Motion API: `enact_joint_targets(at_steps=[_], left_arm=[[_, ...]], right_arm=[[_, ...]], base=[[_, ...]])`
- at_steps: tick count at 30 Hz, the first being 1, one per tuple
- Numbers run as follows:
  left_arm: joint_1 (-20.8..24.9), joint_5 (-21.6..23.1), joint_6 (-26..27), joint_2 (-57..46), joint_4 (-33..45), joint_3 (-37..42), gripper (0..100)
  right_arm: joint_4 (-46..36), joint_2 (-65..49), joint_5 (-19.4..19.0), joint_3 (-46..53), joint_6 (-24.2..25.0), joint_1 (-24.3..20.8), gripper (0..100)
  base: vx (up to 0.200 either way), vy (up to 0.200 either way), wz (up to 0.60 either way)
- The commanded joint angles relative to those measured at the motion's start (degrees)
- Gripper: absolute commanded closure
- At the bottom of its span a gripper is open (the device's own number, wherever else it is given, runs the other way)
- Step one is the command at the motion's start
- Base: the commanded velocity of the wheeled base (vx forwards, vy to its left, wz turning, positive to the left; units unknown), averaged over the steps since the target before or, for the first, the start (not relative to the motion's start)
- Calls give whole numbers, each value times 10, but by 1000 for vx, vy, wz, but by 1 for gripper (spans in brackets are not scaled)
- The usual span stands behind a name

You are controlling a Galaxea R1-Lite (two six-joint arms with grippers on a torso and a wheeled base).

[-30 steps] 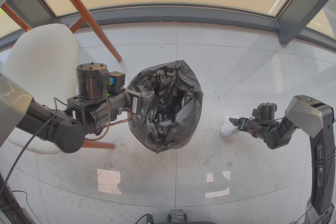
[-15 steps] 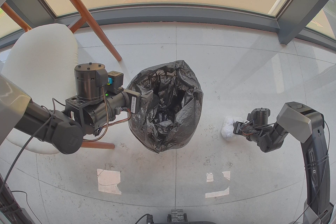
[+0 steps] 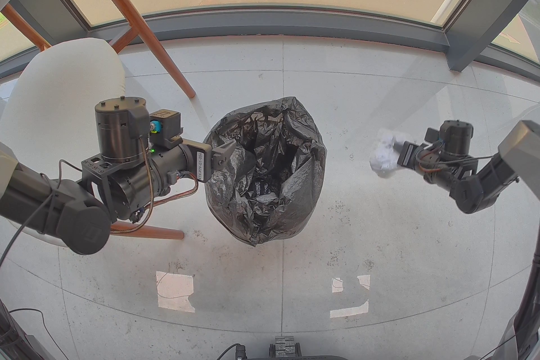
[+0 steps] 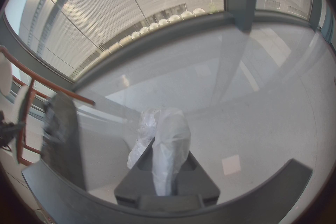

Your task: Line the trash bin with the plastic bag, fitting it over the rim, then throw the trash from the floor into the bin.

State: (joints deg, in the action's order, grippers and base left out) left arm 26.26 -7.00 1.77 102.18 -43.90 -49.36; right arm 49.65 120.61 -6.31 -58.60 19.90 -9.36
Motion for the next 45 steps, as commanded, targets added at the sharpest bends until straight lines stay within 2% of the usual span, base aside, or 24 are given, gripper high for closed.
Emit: enact_joint_targets(at_steps=[1, 7, 13, 19, 27, 34, 37, 45], left_arm=[[-2, 1, -9, -70, 0, 25, 0], [-13, 1, -8, -99, 1, 38, 0], [-14, 1, -3, -116, 0, 61, 0], [-15, 1, -1, -121, -1, 74, 0], [-14, 15, 2, -135, -2, 91, 0], [-14, 46, 20, -140, -22, 111, 0], [-14, 76, 39, -141, -35, 133, 0], [-14, 79, 44, -143, -38, 135, 0]], right_arm=[[-26, -153, -15, 11, 13, -99, 100], [-26, -122, -14, -13, 7, -196, 100], [-24, -44, -11, -75, -8, -235, 100], [-24, 31, -4, -165, -12, -243, 100], [-22, 83, -2, -175, -14, -264, 100], [-1, 132, -4, -202, -50, -262, 100], [2, 152, -4, -205, -56, -261, 100], [2, 168, -5, -216, -57, -261, 100]], base=[[0, 0, 0], [0, 0, 0], [0, 0, 0], [0, 0, 0], [0, 0, 0], [0, 0, 0], [0, 0, 0], [0, 0, 0]])
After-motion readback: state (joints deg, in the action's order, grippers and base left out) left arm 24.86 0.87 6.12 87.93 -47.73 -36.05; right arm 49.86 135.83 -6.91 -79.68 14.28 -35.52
